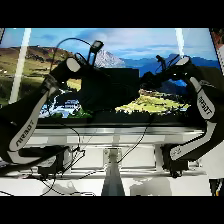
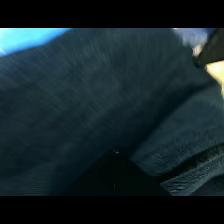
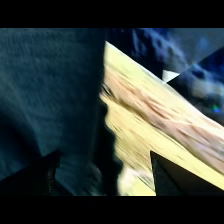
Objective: Fold the clothes and pants, and hang the long-sleeved shirts on hangers.
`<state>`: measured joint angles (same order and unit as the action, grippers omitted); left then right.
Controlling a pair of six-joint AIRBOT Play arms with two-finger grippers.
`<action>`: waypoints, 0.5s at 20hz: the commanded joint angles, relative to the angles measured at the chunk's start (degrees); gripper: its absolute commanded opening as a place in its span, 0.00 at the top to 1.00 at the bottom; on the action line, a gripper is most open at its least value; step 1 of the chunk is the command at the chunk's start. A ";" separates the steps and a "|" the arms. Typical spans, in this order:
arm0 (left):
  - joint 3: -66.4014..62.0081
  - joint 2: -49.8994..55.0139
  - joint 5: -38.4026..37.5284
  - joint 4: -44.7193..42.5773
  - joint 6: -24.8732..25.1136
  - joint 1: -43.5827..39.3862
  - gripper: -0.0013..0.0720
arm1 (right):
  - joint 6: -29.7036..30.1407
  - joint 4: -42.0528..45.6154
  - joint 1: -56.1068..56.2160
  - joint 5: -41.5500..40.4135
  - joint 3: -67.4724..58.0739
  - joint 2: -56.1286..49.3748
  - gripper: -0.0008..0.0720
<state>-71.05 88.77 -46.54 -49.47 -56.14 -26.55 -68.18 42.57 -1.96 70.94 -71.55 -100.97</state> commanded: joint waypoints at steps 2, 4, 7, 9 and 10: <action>-0.04 2.36 -7.32 1.03 0.02 -6.82 0.96 | 0.33 -3.17 5.46 -7.54 1.84 -0.07 0.07; -0.02 2.36 -13.79 4.00 0.02 -10.80 0.96 | -0.83 -3.34 6.78 -9.57 1.79 -0.11 0.05; -0.02 2.36 -19.21 2.12 0.02 -15.34 0.96 | -0.83 -3.34 8.72 -10.58 1.81 -0.11 0.05; -0.02 2.56 -17.92 1.07 0.02 -16.02 0.96 | -0.76 -3.30 10.82 -11.08 1.81 -0.11 0.05; -0.02 2.60 -17.16 1.05 0.00 -15.87 0.96 | -0.76 -3.30 12.02 -12.09 1.81 -0.11 0.05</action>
<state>-71.07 91.18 -62.22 -47.79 -56.12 -40.66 -68.71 39.31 7.29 61.10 -69.80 -101.03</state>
